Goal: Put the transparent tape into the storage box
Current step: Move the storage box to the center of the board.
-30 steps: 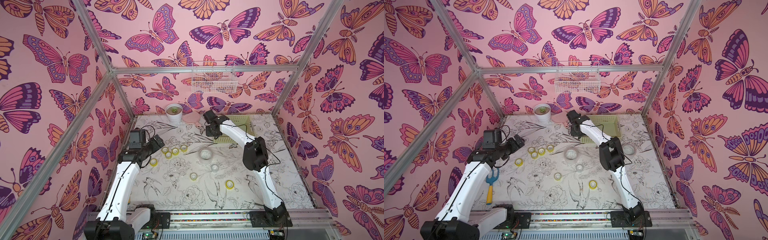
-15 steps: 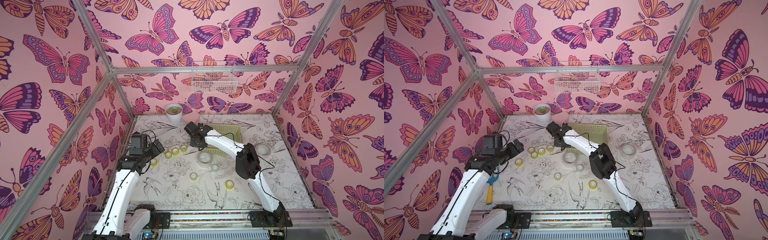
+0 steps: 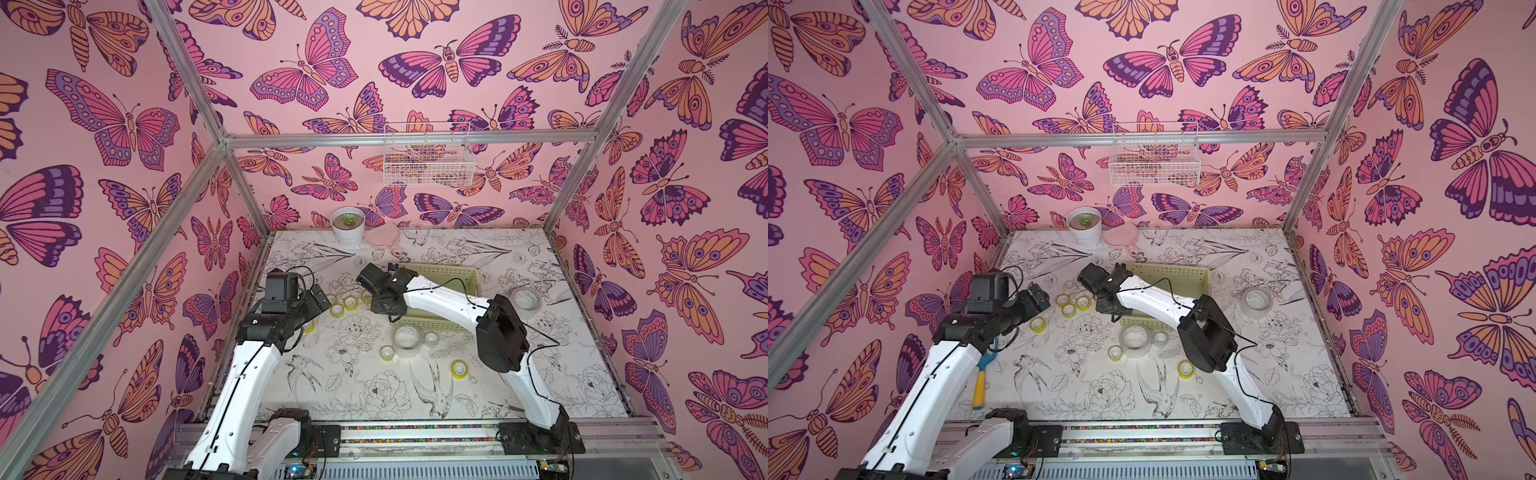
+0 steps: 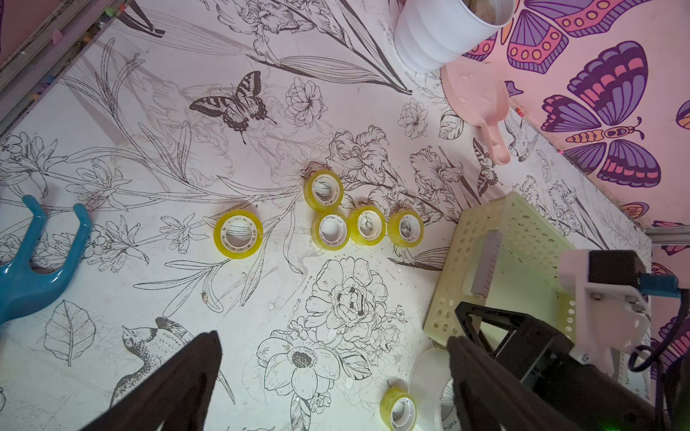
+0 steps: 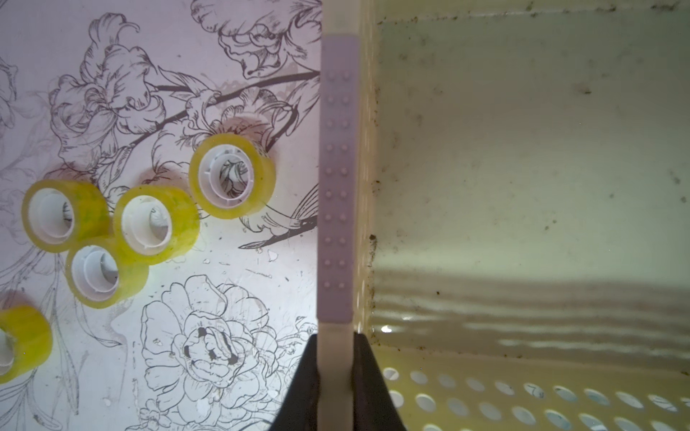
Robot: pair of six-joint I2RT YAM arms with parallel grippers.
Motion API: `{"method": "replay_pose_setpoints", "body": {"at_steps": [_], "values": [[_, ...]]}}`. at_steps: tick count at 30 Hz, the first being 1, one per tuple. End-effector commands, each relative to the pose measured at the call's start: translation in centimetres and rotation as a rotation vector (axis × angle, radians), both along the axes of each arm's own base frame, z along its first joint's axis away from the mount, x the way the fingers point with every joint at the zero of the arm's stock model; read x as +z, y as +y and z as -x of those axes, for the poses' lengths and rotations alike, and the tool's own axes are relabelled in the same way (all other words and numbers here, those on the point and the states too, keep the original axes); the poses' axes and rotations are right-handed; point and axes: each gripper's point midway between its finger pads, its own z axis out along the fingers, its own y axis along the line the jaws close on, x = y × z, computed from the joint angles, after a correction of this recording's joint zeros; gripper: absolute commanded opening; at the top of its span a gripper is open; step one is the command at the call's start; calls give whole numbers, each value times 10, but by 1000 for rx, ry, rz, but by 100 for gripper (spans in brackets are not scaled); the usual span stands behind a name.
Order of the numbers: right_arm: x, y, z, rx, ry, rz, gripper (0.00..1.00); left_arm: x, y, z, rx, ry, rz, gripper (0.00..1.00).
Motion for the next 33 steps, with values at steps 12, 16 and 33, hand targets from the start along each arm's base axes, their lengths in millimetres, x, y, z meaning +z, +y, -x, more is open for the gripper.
{"method": "replay_pose_setpoints", "body": {"at_steps": [12, 16, 33], "values": [[2, 10, -17, 123, -5, 16, 0, 0, 1, -2, 1, 26, -19, 100], [-3, 9, -16, 137, 5, 29, 17, -1, 0, -5, -9, 31, -20, 100], [92, -25, -34, 151, -232, -13, 99, 10, -34, -20, -119, -12, -11, 100]]}}
